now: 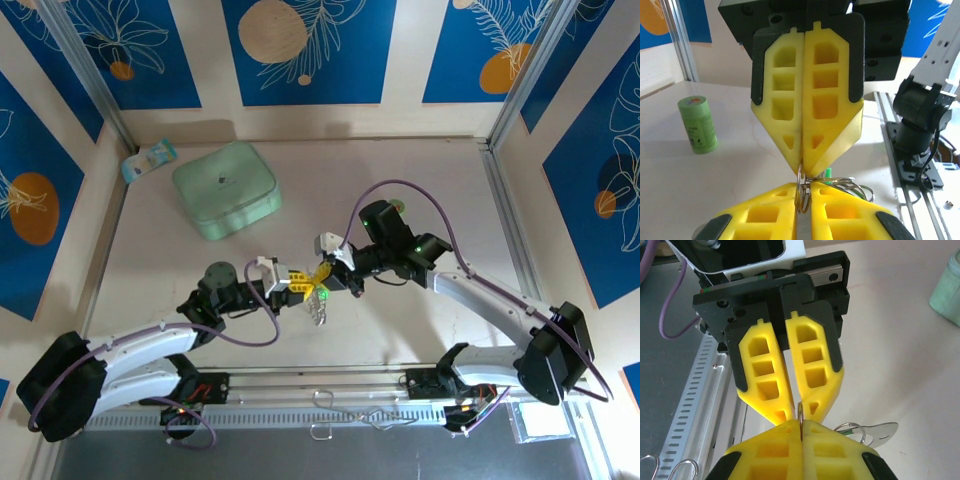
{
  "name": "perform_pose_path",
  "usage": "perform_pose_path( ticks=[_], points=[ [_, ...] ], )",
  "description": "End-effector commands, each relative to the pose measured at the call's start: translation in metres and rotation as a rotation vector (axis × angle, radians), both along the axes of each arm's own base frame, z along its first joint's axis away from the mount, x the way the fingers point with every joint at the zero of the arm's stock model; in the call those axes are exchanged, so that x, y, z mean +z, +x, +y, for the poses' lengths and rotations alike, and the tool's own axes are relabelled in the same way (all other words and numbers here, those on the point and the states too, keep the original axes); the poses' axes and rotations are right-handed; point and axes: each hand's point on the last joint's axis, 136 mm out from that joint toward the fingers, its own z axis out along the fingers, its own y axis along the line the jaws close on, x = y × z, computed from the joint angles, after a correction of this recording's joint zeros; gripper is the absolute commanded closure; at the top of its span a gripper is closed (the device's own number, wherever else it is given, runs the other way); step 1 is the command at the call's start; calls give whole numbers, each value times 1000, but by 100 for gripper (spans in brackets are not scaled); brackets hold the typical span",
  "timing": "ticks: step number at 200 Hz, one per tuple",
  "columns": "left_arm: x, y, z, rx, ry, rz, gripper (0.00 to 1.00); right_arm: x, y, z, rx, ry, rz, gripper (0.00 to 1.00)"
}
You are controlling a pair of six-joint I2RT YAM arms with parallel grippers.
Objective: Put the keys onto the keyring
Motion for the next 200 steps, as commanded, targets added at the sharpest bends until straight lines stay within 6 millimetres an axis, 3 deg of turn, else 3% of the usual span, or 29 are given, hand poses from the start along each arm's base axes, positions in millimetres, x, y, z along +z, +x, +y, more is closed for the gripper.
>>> perform_pose_path(
  ticks=[1, 28, 65, 99, 111, 122, 149, 200],
  points=[
    [14, 11, 0, 48, 3, -41, 85, 0, -5, -2, 29, -42, -5, 100],
    [9, 12, -1, 47, 30, -29, 87, -3, -5, 0, 40, -77, -23, 100],
    [2, 10, -3, 23, 75, -16, 100, 1, -10, 7, 71, -82, -44, 100],
    [8, 6, -4, 6, 52, -20, 100, 5, -8, 7, 55, -51, -41, 100],
    [14, 5, -3, 7, 12, -25, 100, 9, -3, 2, 21, 2, -18, 78],
    [22, 3, -2, 7, -45, -36, 100, 12, -2, -2, -4, 56, 2, 71],
    [32, -1, 0, -3, -139, -41, 100, 10, -2, -7, -44, 128, 58, 69],
    [30, 0, -1, -5, -167, -27, 100, -5, 3, -12, -110, 118, 53, 68]
  ],
)
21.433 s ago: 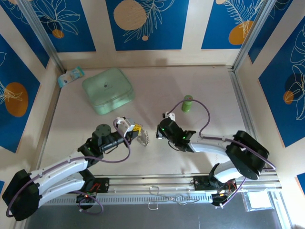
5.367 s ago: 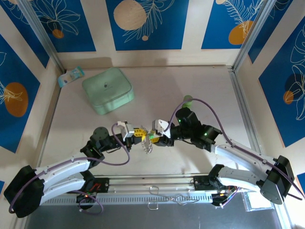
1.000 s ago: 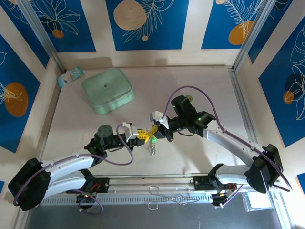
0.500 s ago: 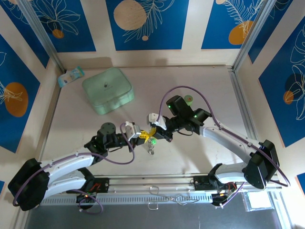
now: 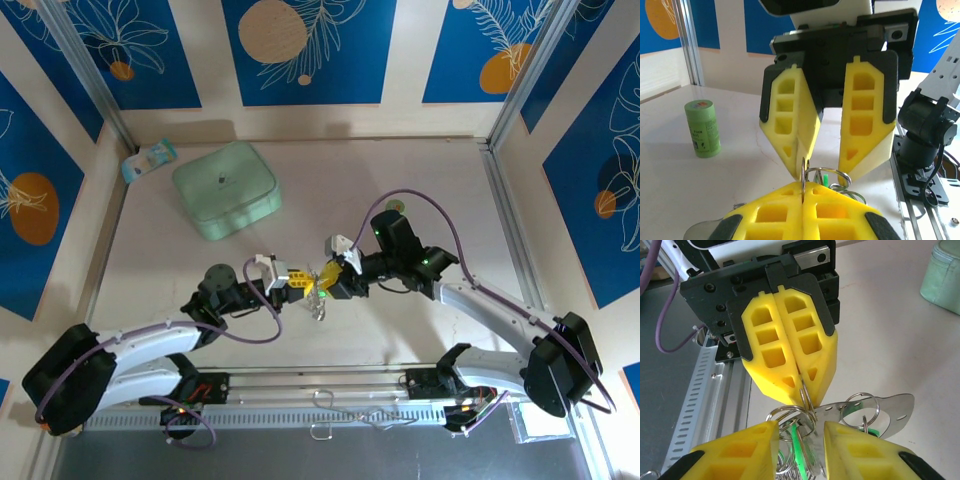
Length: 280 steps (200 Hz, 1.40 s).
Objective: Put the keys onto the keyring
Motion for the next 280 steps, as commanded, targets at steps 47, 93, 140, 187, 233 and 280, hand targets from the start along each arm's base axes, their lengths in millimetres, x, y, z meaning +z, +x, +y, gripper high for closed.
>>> perform_pose_path(
  ticks=[47, 93, 140, 187, 233, 280],
  points=[
    [25, -5, -1, -32, -104, -53, 100, 12, -2, -9, -30, 52, -19, 68],
    [26, -7, -1, -40, -106, -59, 100, 10, -2, -7, -17, 38, -4, 68],
    [25, -8, 0, -42, -102, -60, 100, 19, 3, -20, -77, 60, -124, 66],
    [24, -10, 2, -39, -99, -69, 100, 18, 33, -36, -276, 67, -335, 64],
    [28, -13, 4, -50, -109, -80, 100, -25, -5, -23, -38, -31, -436, 63],
    [31, -21, 4, -83, -118, -91, 100, -15, -2, -16, -28, 23, -437, 61]
  ],
)
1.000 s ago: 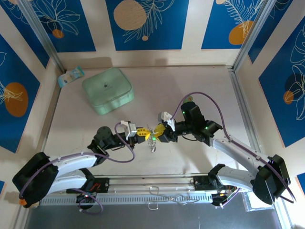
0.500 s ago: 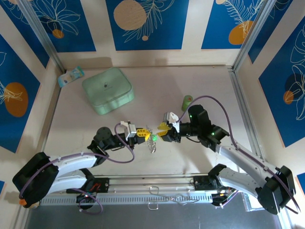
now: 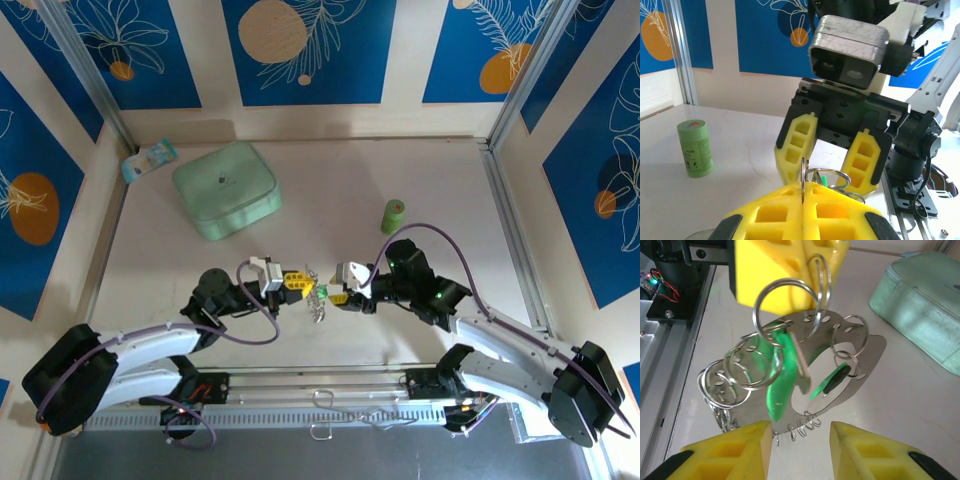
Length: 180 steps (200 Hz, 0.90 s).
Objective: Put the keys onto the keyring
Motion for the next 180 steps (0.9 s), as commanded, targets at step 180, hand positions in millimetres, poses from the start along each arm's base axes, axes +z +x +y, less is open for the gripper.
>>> perform_pose_path(
  ticks=[180],
  points=[
    [28, -14, 2, -60, -72, -91, 100, 22, -13, 9, 138, 17, 35, 100]
  ],
)
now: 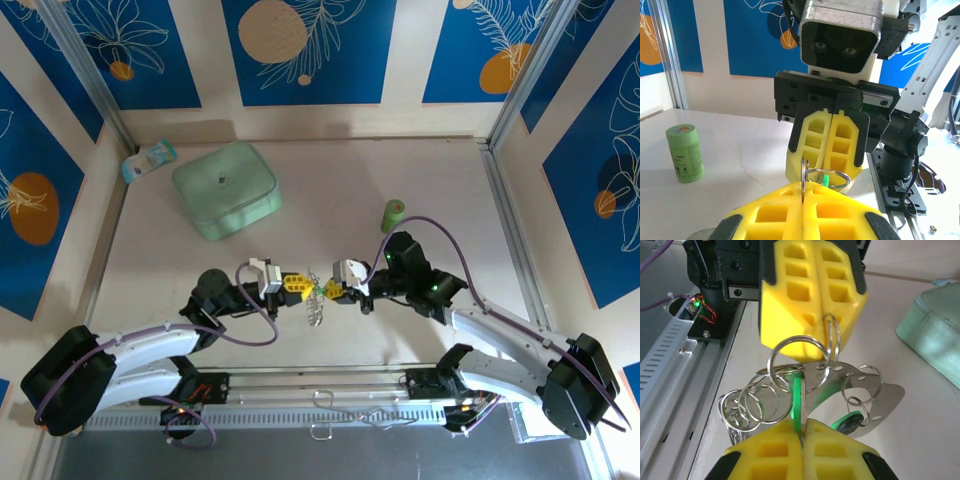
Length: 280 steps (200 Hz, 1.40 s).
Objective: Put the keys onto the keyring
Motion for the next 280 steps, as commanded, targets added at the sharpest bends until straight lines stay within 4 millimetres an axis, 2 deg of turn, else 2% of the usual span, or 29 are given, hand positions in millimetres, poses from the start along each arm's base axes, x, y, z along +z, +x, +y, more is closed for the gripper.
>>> perform_pose_path(
  ticks=[1, 46, 80, 94, 116, 128, 162, 180, 197, 219, 280],
  points=[
    [25, -7, 2, -23, -67, -79, 100, 5, 0, -3, 6, -36, -13, 100],
    [30, -6, 2, -17, -76, -110, 100, -19, -10, 1, 52, -136, 51, 100],
    [28, -3, 4, 11, -64, -128, 100, -18, -11, 0, 54, -146, 60, 100],
    [26, -2, 3, 11, -51, -128, 100, -14, -10, 0, 45, -135, 54, 100],
    [21, -3, 2, 6, -32, -121, 100, -2, -5, -5, 2, -83, 50, 70],
    [17, -3, 2, 6, -21, -116, 100, 6, -2, -11, -26, -47, 55, 66],
    [10, -2, 2, 6, 0, -113, 100, 32, -6, -29, -71, 61, 95, 64],
    [9, -2, 1, 6, 3, -114, 100, 48, -11, -33, -56, 135, 110, 64],
    [10, -2, 1, 3, 0, -117, 100, 59, -8, -34, -75, 189, 121, 64],
    [12, -3, 2, 1, -7, -121, 100, 64, 5, -33, -138, 220, 156, 64],
    [14, -5, 2, -6, -22, -125, 100, 67, 16, -28, -170, 234, 209, 64]
  ],
)
